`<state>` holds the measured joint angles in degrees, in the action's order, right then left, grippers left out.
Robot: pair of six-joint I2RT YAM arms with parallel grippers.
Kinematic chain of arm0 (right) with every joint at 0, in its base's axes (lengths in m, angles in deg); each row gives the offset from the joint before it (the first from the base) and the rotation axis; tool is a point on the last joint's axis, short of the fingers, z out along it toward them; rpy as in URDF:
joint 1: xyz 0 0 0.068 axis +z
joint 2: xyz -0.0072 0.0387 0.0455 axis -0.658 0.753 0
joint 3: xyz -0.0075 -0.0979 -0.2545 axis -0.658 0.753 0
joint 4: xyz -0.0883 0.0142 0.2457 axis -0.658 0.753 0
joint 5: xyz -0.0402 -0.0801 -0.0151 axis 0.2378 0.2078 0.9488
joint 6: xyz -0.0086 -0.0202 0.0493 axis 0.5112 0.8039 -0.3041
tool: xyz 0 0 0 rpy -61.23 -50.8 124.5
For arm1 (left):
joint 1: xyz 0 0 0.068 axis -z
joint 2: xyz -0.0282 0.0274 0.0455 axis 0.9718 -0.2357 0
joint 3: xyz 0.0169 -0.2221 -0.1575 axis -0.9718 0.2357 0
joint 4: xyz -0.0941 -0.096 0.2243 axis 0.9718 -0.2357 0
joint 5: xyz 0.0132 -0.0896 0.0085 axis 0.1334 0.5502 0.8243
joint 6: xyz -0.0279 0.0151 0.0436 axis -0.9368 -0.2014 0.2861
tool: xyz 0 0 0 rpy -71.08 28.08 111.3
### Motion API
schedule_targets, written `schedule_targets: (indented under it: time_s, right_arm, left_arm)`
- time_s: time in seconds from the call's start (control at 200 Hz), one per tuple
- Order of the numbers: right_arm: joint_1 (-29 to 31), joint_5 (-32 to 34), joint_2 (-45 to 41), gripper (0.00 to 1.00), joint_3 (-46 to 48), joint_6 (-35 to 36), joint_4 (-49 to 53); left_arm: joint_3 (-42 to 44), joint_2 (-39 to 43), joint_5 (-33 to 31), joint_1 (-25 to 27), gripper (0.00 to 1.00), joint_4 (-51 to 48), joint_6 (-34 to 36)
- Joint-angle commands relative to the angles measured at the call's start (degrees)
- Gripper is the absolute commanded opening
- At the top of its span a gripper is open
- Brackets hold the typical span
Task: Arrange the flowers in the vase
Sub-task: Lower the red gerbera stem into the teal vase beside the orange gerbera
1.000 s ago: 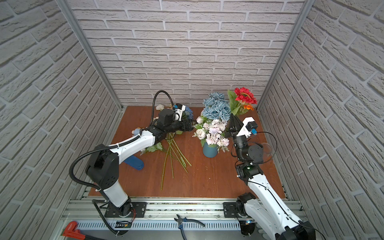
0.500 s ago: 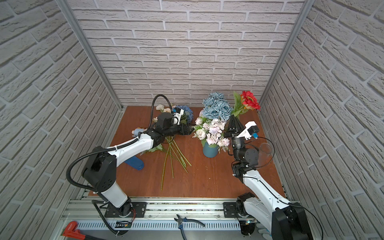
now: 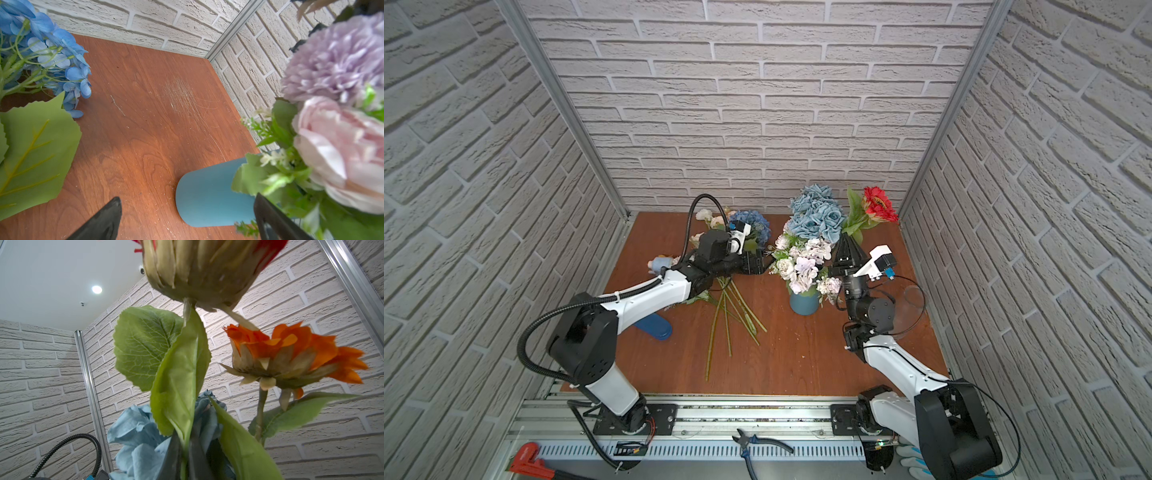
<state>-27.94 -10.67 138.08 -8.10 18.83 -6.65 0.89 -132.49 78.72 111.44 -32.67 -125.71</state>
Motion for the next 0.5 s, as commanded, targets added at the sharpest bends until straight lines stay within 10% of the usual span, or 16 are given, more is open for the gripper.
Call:
schedule_targets:
  time_s: [0.0, 0.495]
  right_arm:
    - [-0.12, -0.62, -0.14, 0.06, 2.09, 2.69, -0.23]
    - [-0.04, -4.83, -9.27, 0.06, 3.93, 8.51, 23.64]
  left_arm:
    - [0.93, 2.81, -0.53, 0.27, 0.98, 2.42, 0.49]
    - [0.85, 2.79, -0.54, 0.5, 0.98, 2.77, -0.14]
